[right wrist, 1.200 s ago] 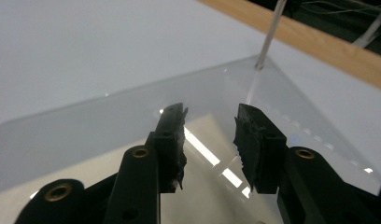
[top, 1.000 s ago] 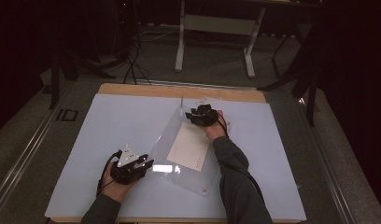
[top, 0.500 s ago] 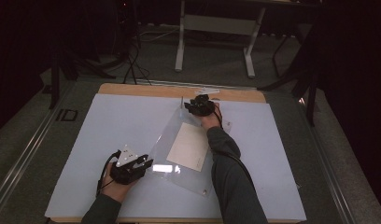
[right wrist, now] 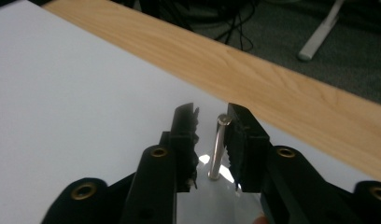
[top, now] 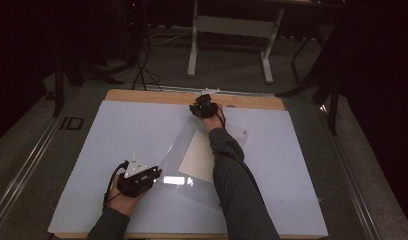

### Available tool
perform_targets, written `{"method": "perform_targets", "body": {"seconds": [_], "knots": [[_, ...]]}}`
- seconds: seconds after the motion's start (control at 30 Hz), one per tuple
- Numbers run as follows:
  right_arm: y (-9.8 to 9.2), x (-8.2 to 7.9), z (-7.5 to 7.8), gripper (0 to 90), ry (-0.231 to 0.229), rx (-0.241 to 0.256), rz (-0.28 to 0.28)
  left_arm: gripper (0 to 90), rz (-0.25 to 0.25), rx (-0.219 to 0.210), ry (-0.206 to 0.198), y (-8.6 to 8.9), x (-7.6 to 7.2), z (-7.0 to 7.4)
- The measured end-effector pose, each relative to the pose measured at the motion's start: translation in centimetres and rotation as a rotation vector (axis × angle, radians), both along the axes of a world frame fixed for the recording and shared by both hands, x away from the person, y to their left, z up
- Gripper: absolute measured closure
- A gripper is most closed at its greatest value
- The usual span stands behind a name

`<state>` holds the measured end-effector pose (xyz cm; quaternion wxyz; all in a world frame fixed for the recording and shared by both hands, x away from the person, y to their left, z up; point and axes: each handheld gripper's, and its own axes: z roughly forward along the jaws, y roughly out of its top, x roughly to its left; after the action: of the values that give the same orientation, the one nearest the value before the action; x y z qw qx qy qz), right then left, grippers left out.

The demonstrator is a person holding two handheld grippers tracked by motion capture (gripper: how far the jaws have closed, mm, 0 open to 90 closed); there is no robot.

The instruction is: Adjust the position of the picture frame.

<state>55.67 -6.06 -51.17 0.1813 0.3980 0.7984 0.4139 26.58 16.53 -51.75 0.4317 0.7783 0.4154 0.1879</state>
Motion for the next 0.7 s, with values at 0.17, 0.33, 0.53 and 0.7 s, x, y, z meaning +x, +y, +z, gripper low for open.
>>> {"method": "perform_targets", "body": {"seconds": [0.17, 0.33, 0.53, 0.7], "knots": [[-0.3, 0.0, -1.0, 83.8, 0.038, 0.004, -0.041, 80.2, 0.009, 0.01, 0.008, -0.2, 0.2, -0.1], [0.2, -0.5, -0.6, 85.6, 0.03, -0.041, -0.058, 83.9, -0.021, 0.021, 0.011, -0.4, 0.2, -0.2], [-0.1, -0.8, -0.4, 85.9, 0.031, -0.073, -0.045, 84.2, -0.035, 0.0, 0.021, -0.5, 0.2, -0.1], [-0.6, -1.1, 0.0, 85.9, 0.025, -0.083, -0.039, 83.2, -0.044, -0.043, 0.028, -0.1, 0.5, 0.0]]}}
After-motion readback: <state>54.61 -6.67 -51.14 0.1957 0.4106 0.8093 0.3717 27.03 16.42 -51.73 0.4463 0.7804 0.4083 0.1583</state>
